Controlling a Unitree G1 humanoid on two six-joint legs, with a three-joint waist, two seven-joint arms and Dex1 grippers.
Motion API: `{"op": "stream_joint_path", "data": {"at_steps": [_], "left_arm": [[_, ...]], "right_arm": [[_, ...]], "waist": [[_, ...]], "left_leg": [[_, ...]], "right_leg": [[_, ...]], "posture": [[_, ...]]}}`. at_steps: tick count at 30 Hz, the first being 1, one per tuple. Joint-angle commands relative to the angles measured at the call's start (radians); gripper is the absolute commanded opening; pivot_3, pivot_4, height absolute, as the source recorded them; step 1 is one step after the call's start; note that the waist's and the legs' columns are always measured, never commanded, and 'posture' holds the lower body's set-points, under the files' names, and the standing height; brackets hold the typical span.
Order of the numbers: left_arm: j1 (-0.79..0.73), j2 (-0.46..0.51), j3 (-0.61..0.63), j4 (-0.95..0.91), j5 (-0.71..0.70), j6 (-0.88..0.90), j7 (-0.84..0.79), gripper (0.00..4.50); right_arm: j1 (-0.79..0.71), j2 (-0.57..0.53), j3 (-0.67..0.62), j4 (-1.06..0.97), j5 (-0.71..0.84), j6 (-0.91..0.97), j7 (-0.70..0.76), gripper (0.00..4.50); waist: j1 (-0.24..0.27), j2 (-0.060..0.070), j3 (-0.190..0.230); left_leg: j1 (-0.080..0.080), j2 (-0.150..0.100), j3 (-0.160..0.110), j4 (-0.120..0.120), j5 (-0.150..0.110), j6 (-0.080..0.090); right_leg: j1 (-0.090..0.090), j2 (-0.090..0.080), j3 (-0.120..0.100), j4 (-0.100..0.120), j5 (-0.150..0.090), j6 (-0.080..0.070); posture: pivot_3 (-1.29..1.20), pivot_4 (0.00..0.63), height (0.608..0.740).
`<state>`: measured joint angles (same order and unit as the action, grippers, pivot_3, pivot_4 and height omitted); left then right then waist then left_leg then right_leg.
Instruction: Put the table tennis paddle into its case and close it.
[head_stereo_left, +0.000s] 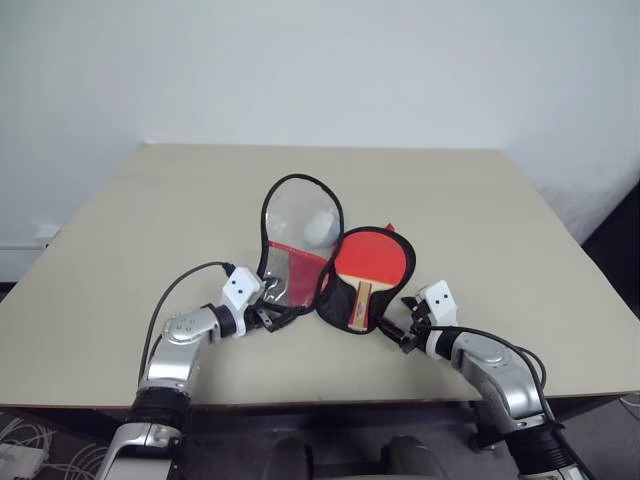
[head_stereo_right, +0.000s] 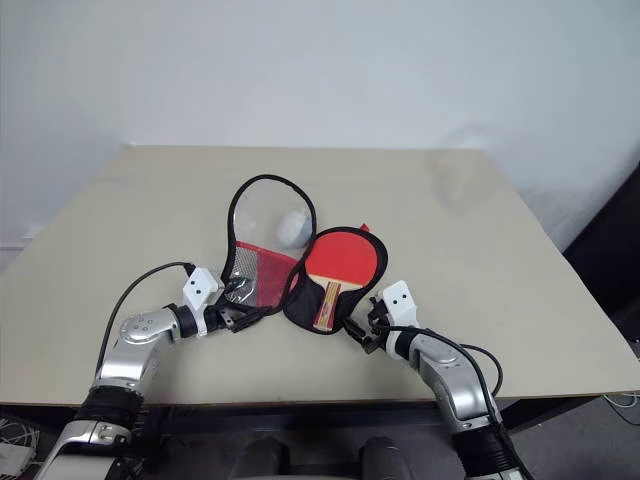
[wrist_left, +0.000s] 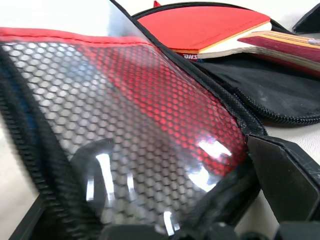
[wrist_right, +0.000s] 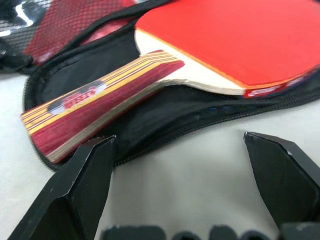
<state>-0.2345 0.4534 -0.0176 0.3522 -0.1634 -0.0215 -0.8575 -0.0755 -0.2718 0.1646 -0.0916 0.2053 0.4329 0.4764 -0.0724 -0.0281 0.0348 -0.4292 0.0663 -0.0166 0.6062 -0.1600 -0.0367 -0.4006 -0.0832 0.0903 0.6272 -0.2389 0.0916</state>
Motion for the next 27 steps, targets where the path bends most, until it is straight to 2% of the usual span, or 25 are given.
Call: {"op": "stream_joint_path", "data": {"at_steps": [1,15,27], "left_arm": [[-0.169,0.100,0.027,-0.003,-0.106,0.064,-0.218,4.50],[-0.149,0.135,0.071,-0.116,-0.158,0.156,-0.142,4.50],[-0.148,0.117,0.120,-0.199,-0.225,0.239,-0.036,4.50]], "right_arm": [[-0.179,0.010,-0.219,0.017,0.226,0.128,0.032,4.40],[-0.196,0.039,-0.250,0.000,0.302,0.079,0.010,4.40],[-0.226,0.061,-0.278,0.006,0.344,0.035,-0.040,4.40]], "waist": [[0.000,0.000,0.000],[0.000,0.000,-0.002],[-0.001,0.001,-0.003]], "left_leg": [[0.000,0.000,0.000,0.000,0.000,0.000],[0.001,0.000,0.001,0.000,-0.001,-0.001],[0.000,0.000,0.002,0.000,-0.001,-0.002]], "right_leg": [[0.000,0.000,0.000,0.000,0.000,0.000],[-0.002,-0.001,0.000,-0.001,0.000,0.000],[-0.004,-0.001,0.001,-0.002,0.000,0.000]], "posture": [[0.00,0.000,0.740],[0.00,0.000,0.740],[0.00,0.000,0.740]]}}
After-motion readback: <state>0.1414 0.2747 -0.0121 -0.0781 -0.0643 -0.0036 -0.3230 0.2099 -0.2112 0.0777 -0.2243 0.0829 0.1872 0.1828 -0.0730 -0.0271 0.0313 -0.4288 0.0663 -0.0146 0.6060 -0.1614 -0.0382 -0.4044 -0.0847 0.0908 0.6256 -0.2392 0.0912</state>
